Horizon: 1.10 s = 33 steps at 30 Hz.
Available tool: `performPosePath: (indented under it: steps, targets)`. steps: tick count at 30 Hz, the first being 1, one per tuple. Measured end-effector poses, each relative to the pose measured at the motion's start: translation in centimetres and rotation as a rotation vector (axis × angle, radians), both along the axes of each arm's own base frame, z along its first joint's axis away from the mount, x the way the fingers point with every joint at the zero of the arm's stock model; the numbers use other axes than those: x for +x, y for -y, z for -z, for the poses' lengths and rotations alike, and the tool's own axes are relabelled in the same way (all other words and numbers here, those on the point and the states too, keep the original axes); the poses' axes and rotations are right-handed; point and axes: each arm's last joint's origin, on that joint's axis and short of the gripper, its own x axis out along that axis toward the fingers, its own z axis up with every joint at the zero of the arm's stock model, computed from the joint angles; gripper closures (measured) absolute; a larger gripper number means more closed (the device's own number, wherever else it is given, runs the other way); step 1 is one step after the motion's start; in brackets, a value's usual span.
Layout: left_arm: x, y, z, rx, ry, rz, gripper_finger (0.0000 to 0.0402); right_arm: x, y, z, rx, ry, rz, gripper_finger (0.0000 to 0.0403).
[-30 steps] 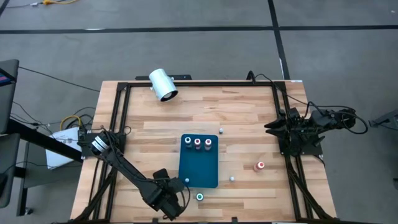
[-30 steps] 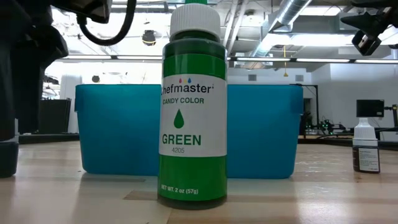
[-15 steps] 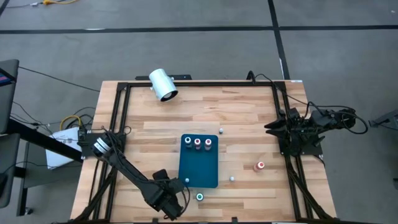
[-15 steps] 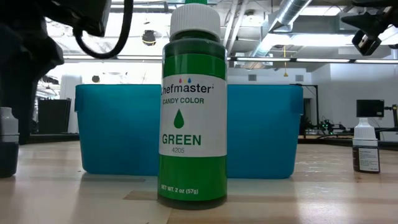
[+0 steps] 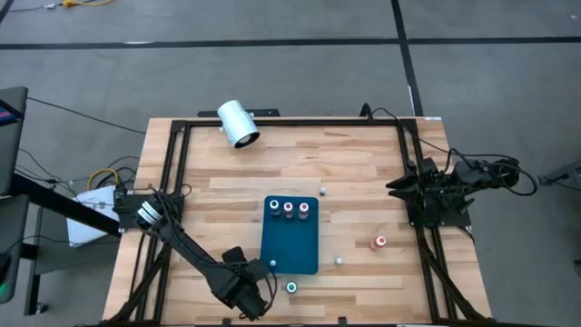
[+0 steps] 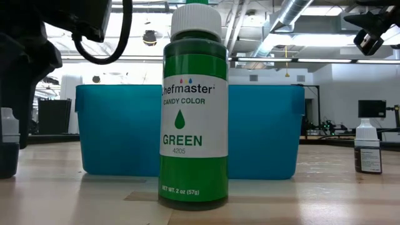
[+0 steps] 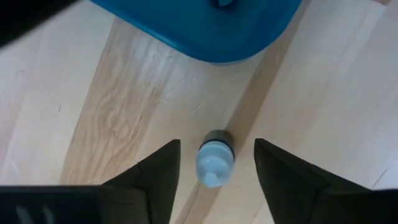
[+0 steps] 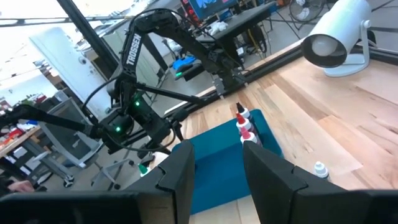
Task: Pick & Place food coloring
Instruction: Put the small black food coloring bottle into the blue bin
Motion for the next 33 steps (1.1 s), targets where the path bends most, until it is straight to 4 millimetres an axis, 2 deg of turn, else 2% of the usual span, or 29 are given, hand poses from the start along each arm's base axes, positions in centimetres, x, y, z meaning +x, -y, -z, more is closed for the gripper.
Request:
performPosePath:
  steps: [14,21,27,33]
  targets:
    - [0.0,0.0,0.0,-0.007,0.005,-0.016,0.0339,0.0,0.0,0.0,0.000,0.000,0.001,0.0277]
    - [0.3,0.3,-1.2,-0.007,0.007,-0.026,0.0340,0.0,0.0,0.0,0.000,0.000,0.002,0.0277]
    - [0.7,0.6,-4.0,0.004,-0.005,-0.039,0.0342,0.0,0.0,0.0,0.000,0.000,0.001,0.0277]
    - [1.3,1.0,-8.6,-0.011,0.037,-0.040,0.0341,0.0,0.0,0.0,0.000,0.000,0.002,0.0277]
